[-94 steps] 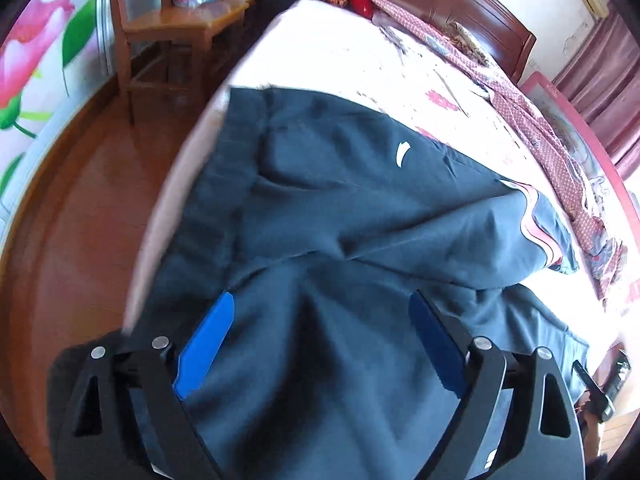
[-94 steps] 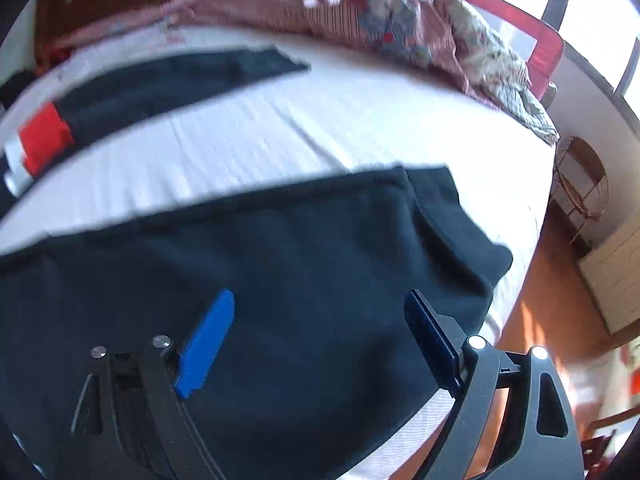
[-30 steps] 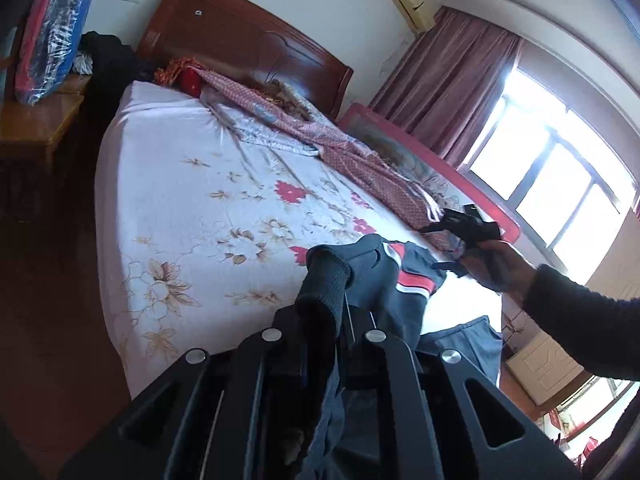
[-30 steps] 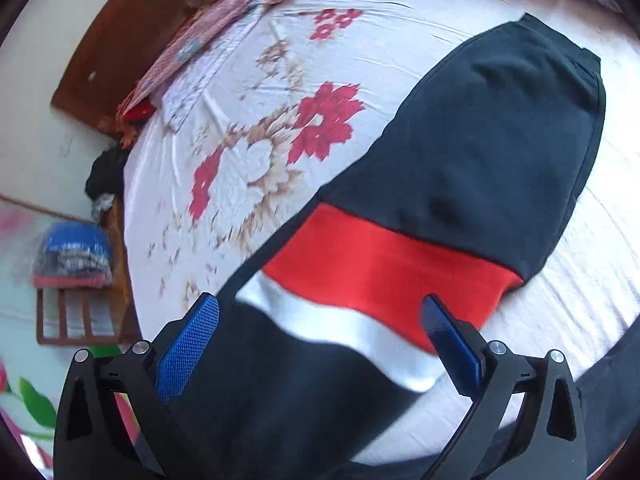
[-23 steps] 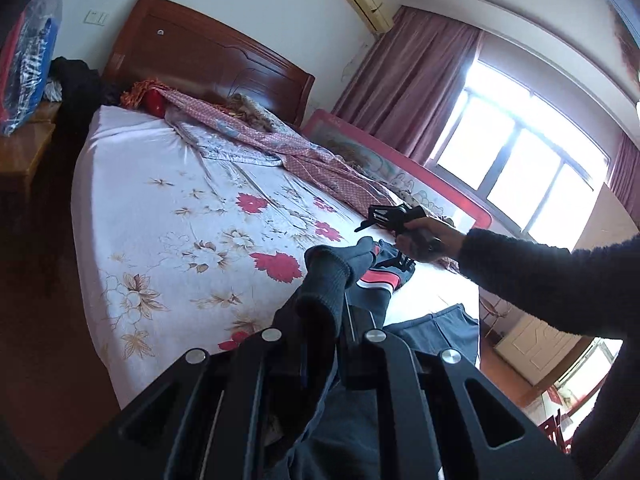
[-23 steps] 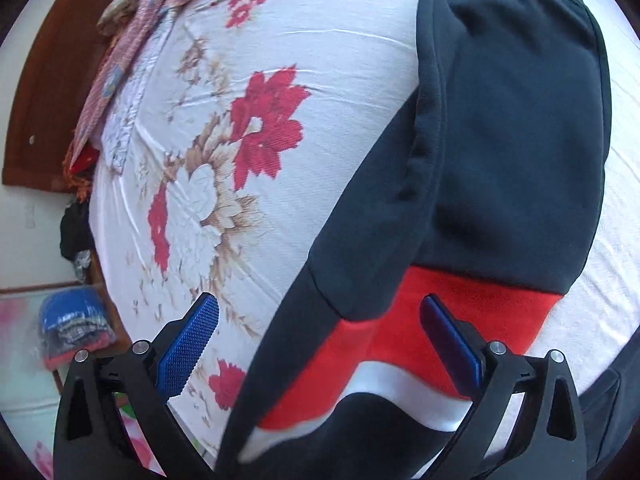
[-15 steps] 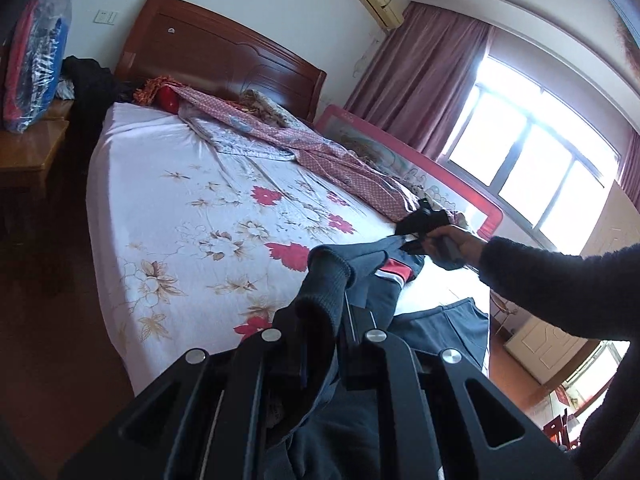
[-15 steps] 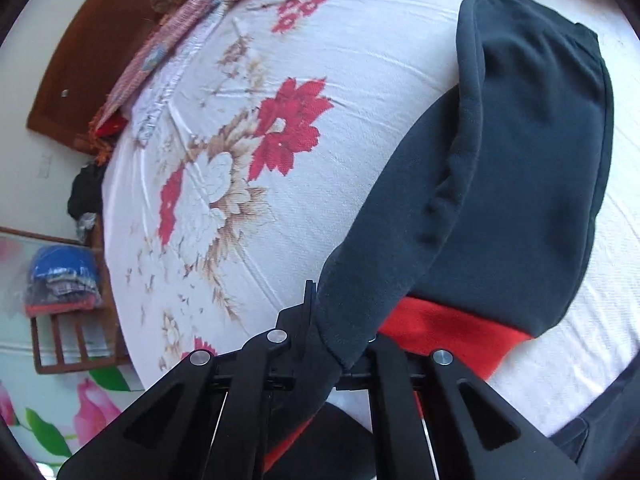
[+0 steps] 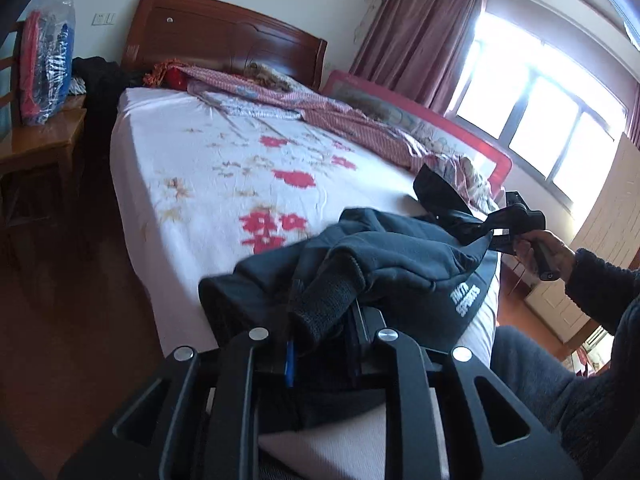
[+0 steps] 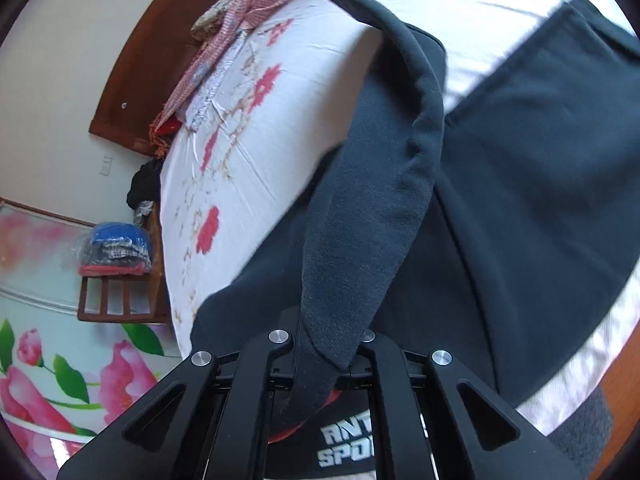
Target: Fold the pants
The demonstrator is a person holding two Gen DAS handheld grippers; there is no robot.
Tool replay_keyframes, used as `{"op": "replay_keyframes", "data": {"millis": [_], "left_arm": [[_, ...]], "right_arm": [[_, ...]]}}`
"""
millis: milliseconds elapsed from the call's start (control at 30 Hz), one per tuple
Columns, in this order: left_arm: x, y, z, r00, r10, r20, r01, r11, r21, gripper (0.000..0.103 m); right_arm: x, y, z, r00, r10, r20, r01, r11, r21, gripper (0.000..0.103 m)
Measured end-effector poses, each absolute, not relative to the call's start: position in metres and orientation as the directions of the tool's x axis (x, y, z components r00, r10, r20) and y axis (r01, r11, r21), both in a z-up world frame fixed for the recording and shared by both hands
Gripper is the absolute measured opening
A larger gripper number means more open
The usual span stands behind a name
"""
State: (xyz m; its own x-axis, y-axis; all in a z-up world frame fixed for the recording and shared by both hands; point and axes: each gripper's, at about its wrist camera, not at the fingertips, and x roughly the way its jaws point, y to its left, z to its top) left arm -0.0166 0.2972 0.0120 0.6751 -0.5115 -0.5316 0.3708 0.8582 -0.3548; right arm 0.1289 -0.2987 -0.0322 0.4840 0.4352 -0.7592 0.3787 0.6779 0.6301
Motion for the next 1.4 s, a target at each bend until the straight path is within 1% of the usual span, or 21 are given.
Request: {"op": "replay_keyframes", "data": {"millis": [67, 267, 367, 467, 567, 633, 700, 767, 800, 833, 867, 900, 933, 967, 1033, 1100, 1167, 1233, 1267, 1333, 1400], "left_arm": [[-0.024, 0.289, 0.0, 0.655, -0.487, -0.578, 0.376, 0.873, -0.311, 0.019], [-0.026, 0.29, -0.002, 0.655, -0.458, -0.601, 0.37, 0.888, -0.273, 0.021], [-0.032, 0.278, -0.004, 0.648, -0.407, -0.644, 0.41, 0.899, -0.155, 0.025], [-0.034, 0.274, -0.013, 0.622, -0.37, -0.69, 0.432, 0.897, -0.092, 0.029], [-0.034, 0.279, -0.022, 0.612, -0.319, -0.723, 0.4, 0.914, -0.065, 0.046], [-0.031, 0.285, -0.03, 0.595, -0.268, -0.758, 0.378, 0.925, -0.031, 0.051], [-0.031, 0.295, -0.031, 0.606, -0.18, -0.775, 0.315, 0.949, 0.026, 0.067], [-0.029, 0.309, -0.023, 0.634, -0.035, -0.773, 0.187, 0.976, 0.109, 0.069], [-0.027, 0.314, -0.013, 0.659, 0.032, -0.752, 0.118, 0.982, 0.146, 0.068], [-0.027, 0.317, -0.001, 0.686, 0.062, -0.725, 0.067, 0.987, 0.147, 0.068], [-0.025, 0.314, 0.015, 0.717, 0.071, -0.694, 0.029, 0.991, 0.131, 0.069], [-0.024, 0.306, 0.031, 0.748, 0.064, -0.66, 0.008, 0.994, 0.106, 0.075], [-0.022, 0.293, 0.046, 0.777, 0.021, -0.63, 0.021, 0.998, 0.059, 0.082], [-0.02, 0.278, 0.057, 0.795, -0.041, -0.605, 0.061, 0.998, 0.012, 0.092], [-0.01, 0.238, 0.069, 0.802, -0.194, -0.565, 0.193, 0.979, -0.062, 0.093], [0.008, 0.186, 0.064, 0.765, -0.313, -0.562, 0.317, 0.944, -0.093, 0.093], [0.03, 0.139, 0.047, 0.699, -0.37, -0.612, 0.377, 0.918, -0.124, 0.094], [0.049, 0.103, 0.026, 0.627, -0.423, -0.654, 0.4, 0.895, -0.196, 0.093], [0.054, 0.09, 0.015, 0.598, -0.422, -0.682, 0.384, 0.897, -0.218, 0.093], [0.063, 0.071, -0.011, 0.513, -0.43, -0.743, 0.371, 0.891, -0.26, 0.093], [0.065, 0.064, -0.031, 0.484, -0.379, -0.789, 0.324, 0.915, -0.241, 0.093]], "right_arm": [[0.112, -0.301, -0.048, 0.48, 0.434, -0.762, 0.403, 0.663, 0.631, 0.003], [0.093, -0.305, -0.053, 0.493, 0.412, -0.766, 0.407, 0.669, 0.622, 0.003], [0.088, -0.312, -0.058, 0.491, 0.399, -0.774, 0.425, 0.666, 0.613, 0.003], [0.082, -0.316, -0.066, 0.482, 0.4, -0.78, 0.437, 0.662, 0.609, 0.003], [0.084, -0.318, -0.07, 0.475, 0.4, -0.784, 0.436, 0.667, 0.605, 0.003], [0.086, -0.318, -0.07, 0.468, 0.404, -0.786, 0.425, 0.677, 0.601, 0.003], [0.087, -0.319, -0.069, 0.456, 0.398, -0.796, 0.412, 0.699, 0.585, 0.003], [0.09, -0.315, -0.063, 0.427, 0.393, -0.814, 0.373, 0.744, 0.555, 0.011], [0.091, -0.315, -0.059, 0.411, 0.398, -0.82, 0.372, 0.748, 0.55, 0.021], [0.088, -0.318, -0.054, 0.406, 0.4, -0.822, 0.379, 0.745, 0.549, 0.037], [0.083, -0.321, -0.046, 0.409, 0.367, -0.835, 0.394, 0.754, 0.525, 0.044], [0.08, -0.321, -0.035, 0.421, 0.327, -0.846, 0.395, 0.774, 0.495, 0.047], [0.079, -0.322, -0.021, 0.433, 0.265, -0.861, 0.39, 0.807, 0.444, 0.047], [0.08, -0.323, -0.007, 0.454, 0.189, -0.871, 0.388, 0.838, 0.384, 0.047], [0.095, -0.32, 0.02, 0.506, 0.084, -0.858, 0.336, 0.897, 0.286, 0.048], [0.128, -0.309, 0.041, 0.535, -0.06, -0.843, 0.279, 0.954, 0.109, 0.048], [0.167, -0.283, 0.05, 0.581, -0.192, -0.791, 0.162, 0.98, -0.118, 0.048], [0.213, -0.256, 0.037, 0.583, -0.307, -0.752, 0.063, 0.94, -0.335, 0.047], [0.234, -0.246, 0.024, 0.561, -0.332, -0.758, 0.009, 0.919, -0.395, 0.048], [0.267, -0.234, -0.003, 0.518, -0.321, -0.793, -0.097, 0.899, -0.427, 0.05], [0.287, -0.224, -0.027, 0.487, -0.379, -0.787, -0.144, 0.854, -0.5, 0.062]]}}
